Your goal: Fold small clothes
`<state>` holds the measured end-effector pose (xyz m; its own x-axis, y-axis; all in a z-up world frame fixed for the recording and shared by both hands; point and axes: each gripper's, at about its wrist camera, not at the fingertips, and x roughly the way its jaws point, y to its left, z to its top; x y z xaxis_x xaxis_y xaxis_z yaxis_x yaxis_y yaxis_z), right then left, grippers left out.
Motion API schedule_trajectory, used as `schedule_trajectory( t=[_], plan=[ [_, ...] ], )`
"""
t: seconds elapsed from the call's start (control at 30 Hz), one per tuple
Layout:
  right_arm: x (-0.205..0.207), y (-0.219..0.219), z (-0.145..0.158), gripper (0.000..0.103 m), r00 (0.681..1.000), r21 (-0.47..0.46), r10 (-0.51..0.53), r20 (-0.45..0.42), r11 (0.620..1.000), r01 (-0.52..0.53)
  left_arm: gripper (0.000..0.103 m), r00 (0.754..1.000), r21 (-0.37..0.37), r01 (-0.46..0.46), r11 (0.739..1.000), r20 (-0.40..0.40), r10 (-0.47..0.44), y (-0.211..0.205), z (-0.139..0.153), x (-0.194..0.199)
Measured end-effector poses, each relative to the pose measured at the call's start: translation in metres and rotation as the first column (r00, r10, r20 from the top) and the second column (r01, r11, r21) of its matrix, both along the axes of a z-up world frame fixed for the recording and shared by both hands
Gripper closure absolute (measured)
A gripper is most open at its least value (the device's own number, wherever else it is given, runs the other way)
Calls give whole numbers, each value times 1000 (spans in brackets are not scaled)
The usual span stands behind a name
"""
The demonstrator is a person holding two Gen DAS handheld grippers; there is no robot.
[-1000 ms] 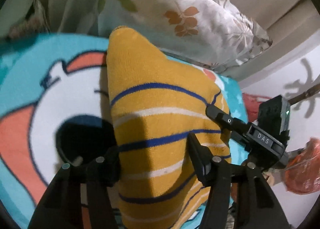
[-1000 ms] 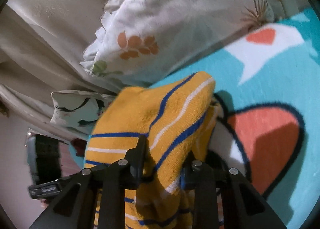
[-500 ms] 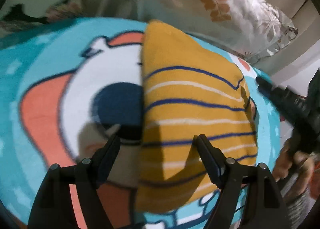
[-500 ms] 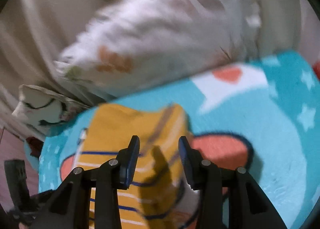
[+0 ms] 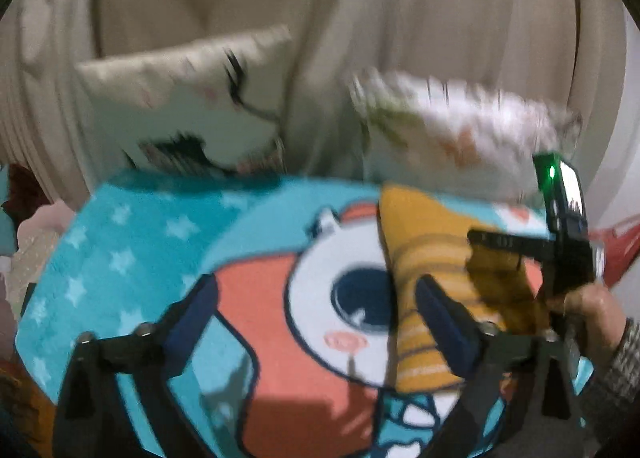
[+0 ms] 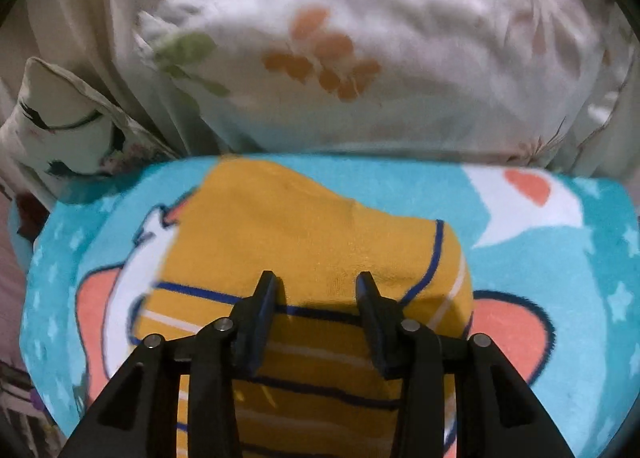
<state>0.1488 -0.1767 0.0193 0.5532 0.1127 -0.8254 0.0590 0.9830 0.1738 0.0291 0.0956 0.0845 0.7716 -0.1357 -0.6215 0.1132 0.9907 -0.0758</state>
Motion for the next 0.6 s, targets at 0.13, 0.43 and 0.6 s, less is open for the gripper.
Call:
schedule_trajectory(
  t=[0.13,0.43,0.6],
  plan=[
    [-9,37,17,59,996,49,73,60,996,-76,0,998,-109,23,994,-53,-29,17,3,5],
    [-47,60,-25,55,999,60,43,-5,997,-42,0,978,-62,10,998,-208,-23,29,-19,15],
    [-88,42,-24,55,999,80,42,-6,996,-41,0,969,-51,-8,999,-246,-5,41,-24,25]
  ],
)
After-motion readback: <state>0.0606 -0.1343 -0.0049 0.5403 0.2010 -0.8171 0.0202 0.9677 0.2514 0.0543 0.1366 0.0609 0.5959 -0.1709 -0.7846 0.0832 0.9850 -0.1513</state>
